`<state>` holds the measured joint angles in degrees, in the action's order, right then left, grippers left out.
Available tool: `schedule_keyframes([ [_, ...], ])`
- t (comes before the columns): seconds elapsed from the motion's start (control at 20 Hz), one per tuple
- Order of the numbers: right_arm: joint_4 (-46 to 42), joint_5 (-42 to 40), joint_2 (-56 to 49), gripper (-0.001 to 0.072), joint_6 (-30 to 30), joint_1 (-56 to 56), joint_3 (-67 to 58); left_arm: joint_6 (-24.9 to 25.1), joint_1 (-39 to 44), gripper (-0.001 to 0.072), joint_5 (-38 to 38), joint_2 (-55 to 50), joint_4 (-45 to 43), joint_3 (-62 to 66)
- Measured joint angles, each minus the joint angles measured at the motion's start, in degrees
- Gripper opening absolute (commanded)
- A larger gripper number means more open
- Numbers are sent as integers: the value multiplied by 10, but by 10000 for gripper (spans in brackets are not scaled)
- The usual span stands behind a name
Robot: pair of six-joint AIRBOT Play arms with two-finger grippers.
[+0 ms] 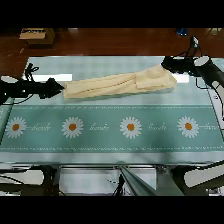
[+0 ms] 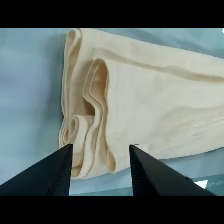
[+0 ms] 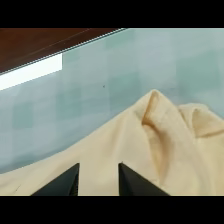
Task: Fold the shirts.
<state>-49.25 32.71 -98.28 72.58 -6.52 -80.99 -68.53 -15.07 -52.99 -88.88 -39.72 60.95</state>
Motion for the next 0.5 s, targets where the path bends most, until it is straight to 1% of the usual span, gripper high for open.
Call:
schedule_keyframes([
  [0.1, -30, -2, 15, 368, -8, -13, 0, 3, -7, 454, -10, -2, 0, 12],
  [0.15, -51, 0, 24, 446, -10, -21, 0, 5, -10, 454, -17, -3, 0, 19],
  [0.2, -76, 2, 33, 551, -7, -32, -1, 6, -11, 454, -31, -3, 0, 27],
  [0.3, -125, 14, 42, 592, 26, -57, -1, 7, -14, 454, -53, -3, 1, 43],
  [0.35, -140, 24, 43, 592, 45, -72, -1, 7, -14, 454, -63, -3, 1, 50],
  [0.45, -144, 59, 34, 599, 70, -97, -1, 8, -13, 454, -74, -3, 3, 60],
  [0.5, -132, 83, 23, 599, 72, -110, -1, 8, -11, 454, -79, -3, 3, 63],
])
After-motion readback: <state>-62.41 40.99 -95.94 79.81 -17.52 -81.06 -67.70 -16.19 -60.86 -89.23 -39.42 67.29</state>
